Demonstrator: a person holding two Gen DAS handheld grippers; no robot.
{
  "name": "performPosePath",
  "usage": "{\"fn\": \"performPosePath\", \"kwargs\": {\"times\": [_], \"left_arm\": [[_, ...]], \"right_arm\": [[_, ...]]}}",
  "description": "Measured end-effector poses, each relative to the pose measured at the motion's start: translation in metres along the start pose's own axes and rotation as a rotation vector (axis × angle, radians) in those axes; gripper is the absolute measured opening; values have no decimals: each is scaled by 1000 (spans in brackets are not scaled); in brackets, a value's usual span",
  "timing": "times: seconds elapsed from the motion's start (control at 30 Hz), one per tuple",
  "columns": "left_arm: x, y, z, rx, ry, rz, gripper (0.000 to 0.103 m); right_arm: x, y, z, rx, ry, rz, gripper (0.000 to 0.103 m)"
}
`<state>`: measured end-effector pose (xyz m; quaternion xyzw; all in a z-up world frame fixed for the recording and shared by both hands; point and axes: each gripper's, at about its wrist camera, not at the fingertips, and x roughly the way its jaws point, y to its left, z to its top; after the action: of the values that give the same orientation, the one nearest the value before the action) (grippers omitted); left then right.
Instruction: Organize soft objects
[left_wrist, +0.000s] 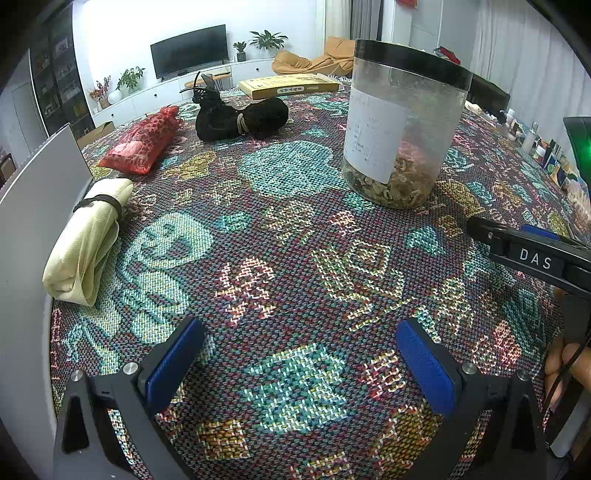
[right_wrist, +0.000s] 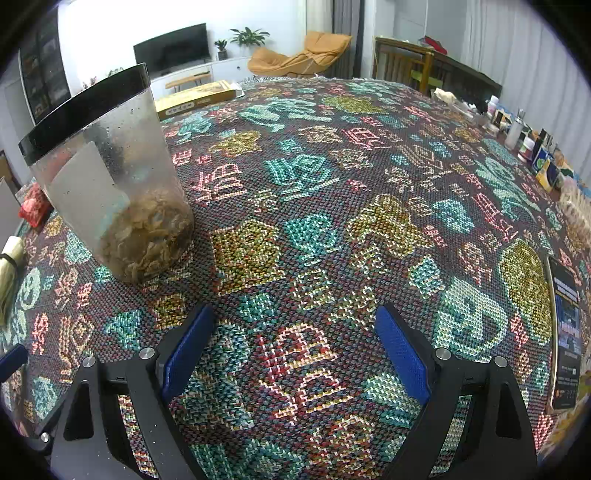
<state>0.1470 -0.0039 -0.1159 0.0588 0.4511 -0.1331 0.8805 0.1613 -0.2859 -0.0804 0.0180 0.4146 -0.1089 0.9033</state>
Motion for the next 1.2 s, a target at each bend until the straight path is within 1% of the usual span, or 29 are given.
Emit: {"fn": "performPosePath", "kwargs": {"times": [0.47, 0.5, 0.57, 0.63, 0.7, 0.77, 0.87, 0.93, 1.0, 1.07, 1.13, 1.2], "left_arm": [[-1, 0, -1, 2, 3, 4, 103], [-2, 0, -1, 3, 9, 10, 103], [-8, 0, 2, 10, 50, 30, 103], [-22, 4, 11, 23, 18, 59, 103], [-36, 16, 29, 3, -18, 115, 103], [-43, 36, 53, -54, -23, 155, 103], [-29, 76, 84, -145, 16, 246, 103], [-10, 98, 93, -166, 52, 297, 103], [5, 115, 93, -184, 81, 297, 103], [12, 127, 87, -202, 90, 296, 101], [18, 128, 81, -175, 100, 277, 101], [19, 126, 77, -136, 92, 286, 101]], "right_arm": [[0, 0, 0, 0, 0, 0, 91], [0, 0, 0, 0, 0, 0, 91], [0, 0, 0, 0, 0, 1, 91], [0, 0, 0, 0, 0, 0, 91], [0, 0, 0, 0, 0, 1, 91], [0, 0, 0, 0, 0, 1, 91], [0, 0, 0, 0, 0, 1, 91], [0, 0, 0, 0, 0, 1, 91], [0, 0, 0, 1, 0, 1, 91], [0, 0, 0, 0, 0, 1, 91], [0, 0, 0, 0, 0, 1, 91], [1, 0, 0, 0, 0, 2, 91]]}}
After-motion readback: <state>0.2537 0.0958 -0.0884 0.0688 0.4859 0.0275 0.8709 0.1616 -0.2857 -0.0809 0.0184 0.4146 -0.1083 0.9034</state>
